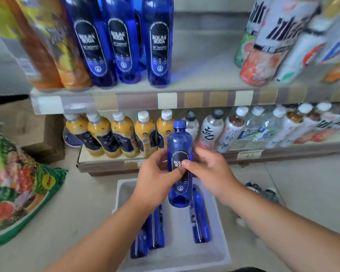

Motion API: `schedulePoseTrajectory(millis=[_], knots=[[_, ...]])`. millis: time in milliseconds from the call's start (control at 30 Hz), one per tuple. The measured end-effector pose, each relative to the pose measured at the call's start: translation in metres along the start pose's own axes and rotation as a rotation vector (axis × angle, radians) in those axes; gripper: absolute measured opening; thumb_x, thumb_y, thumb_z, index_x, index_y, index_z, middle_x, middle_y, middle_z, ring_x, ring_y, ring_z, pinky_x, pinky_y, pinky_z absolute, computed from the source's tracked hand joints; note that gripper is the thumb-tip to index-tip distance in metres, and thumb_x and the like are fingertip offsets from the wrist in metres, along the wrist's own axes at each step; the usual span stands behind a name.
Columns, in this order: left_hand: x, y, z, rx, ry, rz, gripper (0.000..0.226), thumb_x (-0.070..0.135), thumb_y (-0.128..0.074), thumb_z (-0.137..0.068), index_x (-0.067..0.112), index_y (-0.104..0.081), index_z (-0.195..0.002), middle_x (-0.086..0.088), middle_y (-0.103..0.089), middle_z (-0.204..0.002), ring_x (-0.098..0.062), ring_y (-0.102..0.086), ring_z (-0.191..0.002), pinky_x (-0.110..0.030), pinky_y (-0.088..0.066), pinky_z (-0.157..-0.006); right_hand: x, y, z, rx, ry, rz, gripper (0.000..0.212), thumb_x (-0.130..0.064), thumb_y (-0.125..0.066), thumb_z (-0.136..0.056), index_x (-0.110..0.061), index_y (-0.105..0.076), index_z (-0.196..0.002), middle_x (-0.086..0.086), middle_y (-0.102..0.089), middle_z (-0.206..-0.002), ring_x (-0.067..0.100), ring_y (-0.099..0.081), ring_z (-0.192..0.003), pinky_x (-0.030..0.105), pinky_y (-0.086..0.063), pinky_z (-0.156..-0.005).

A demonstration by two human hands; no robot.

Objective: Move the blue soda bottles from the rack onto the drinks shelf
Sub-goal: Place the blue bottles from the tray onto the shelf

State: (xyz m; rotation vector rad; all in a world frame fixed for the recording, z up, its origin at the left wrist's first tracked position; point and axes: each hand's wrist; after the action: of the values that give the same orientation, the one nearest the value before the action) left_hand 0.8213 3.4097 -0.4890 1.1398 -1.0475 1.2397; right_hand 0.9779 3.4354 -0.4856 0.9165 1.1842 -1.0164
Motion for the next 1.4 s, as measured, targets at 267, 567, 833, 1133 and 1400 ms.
schedulePoseTrajectory(millis=[267, 567, 833, 1133, 1400], knots=[[0.116, 0.01, -0.017, -0.015, -0.304, -0.2, 0.047, 0.016, -0.073, -0.086, 0.025, -0.057, -0.129, 0.012, -0.071, -0.114, -0.005, -0.065, -0.109, -0.037, -0.054, -0.095, -0.116, 0.016, -0.015, 0.059, 0.251, 0.104, 0.043, 0.006, -0.066, -0.087, -0.035, -0.071, -0.1, -0.008, -0.078, -0.091, 0.005, -0.07, -0.086, 0.019, -0.054, -0.076], [0.24, -0.023, -0.094, 0.206, -0.391, -0.535, 0.032, 0.011, -0.061, -0.081, 0.016, -0.059, -0.113, 0.001, -0.069, -0.102, -0.018, -0.062, -0.091, -0.026, -0.047, -0.074, -0.199, 0.055, -0.093, 0.176, 0.438, 0.137, 0.037, -0.003, -0.066, -0.09, -0.023, -0.06, -0.121, -0.005, -0.072, -0.111, 0.005, -0.068, -0.101, 0.016, -0.054, -0.081], [0.266, -0.045, -0.16, 0.408, -0.444, -0.55, 0.052, 0.001, -0.045, -0.09, 0.016, -0.041, -0.14, -0.007, -0.059, -0.119, -0.025, -0.058, -0.104, -0.028, -0.041, -0.076, -0.208, 0.075, -0.175, 0.138, 0.405, 0.147, 0.046, 0.008, -0.055, -0.092, -0.01, -0.054, -0.134, -0.001, -0.066, -0.116, 0.013, -0.064, -0.101, 0.008, -0.052, -0.066], [0.274, -0.056, -0.188, 0.488, -0.298, -0.928, 0.045, 0.003, -0.059, -0.089, 0.003, -0.04, -0.131, -0.014, -0.046, -0.133, -0.028, -0.056, -0.115, -0.027, -0.04, -0.077, -0.19, 0.077, -0.213, 0.059, 0.368, 0.212, 0.038, -0.006, -0.056, -0.092, -0.041, -0.063, -0.104, -0.009, -0.071, -0.101, 0.009, -0.069, -0.088, 0.033, -0.057, -0.082], [0.277, -0.057, -0.176, 0.514, -0.304, -1.085, 0.035, 0.001, -0.054, -0.089, 0.001, -0.041, -0.122, -0.017, -0.058, -0.114, -0.034, -0.063, -0.099, -0.031, -0.04, -0.068, -0.186, 0.074, -0.197, 0.058, 0.31, 0.187, 0.028, -0.014, -0.061, -0.088, -0.03, -0.062, -0.065, -0.024, -0.057, -0.052, -0.006, -0.051, -0.05, 0.015, -0.037, -0.058]])
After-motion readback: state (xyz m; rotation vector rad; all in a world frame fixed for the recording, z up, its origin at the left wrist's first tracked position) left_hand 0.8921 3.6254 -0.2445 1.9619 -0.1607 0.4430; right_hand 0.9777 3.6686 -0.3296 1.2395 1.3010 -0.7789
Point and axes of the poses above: each hand's wrist, its own z-axis away from the middle knuckle, its own y-axis out of the back of the hand, x = y × z
